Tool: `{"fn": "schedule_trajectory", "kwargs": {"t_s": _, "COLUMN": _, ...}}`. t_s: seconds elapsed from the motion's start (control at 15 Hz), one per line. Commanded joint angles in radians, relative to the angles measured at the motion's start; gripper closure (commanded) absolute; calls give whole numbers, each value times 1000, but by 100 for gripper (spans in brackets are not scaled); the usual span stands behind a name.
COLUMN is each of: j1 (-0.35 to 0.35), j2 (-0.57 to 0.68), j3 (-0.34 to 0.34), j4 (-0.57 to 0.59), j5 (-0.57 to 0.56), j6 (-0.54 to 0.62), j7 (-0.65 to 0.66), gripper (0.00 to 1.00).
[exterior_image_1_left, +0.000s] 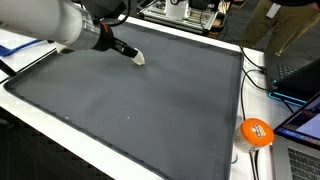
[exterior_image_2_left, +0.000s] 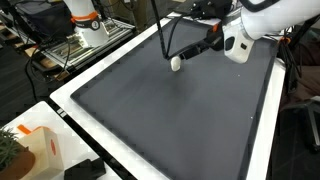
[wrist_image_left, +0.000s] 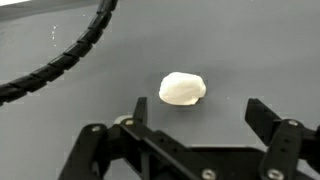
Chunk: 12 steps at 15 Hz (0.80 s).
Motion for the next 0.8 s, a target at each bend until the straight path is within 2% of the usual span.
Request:
{"fn": "schedule_trajectory", "kwargs": {"t_s": 0.0, "j1": -23, "j2": -55, "j3": 20, "j4": -36, "j5": 73, "j6": 40, "j7": 89, "gripper": 0}}
{"fn": "schedule_trajectory", "kwargs": {"t_s": 0.4, "j1": 7, "j2": -106, "j3": -6, "j4": -101, "j5": 42, "j6": 216, "j7": 75, "gripper": 0}}
{"fn": "schedule_trajectory", "kwargs": {"t_s": 0.73, "j1": 11, "j2": -182, "j3": 10, "j4": -234, "j5": 31, "j6": 246, "j7": -86, "gripper": 0}}
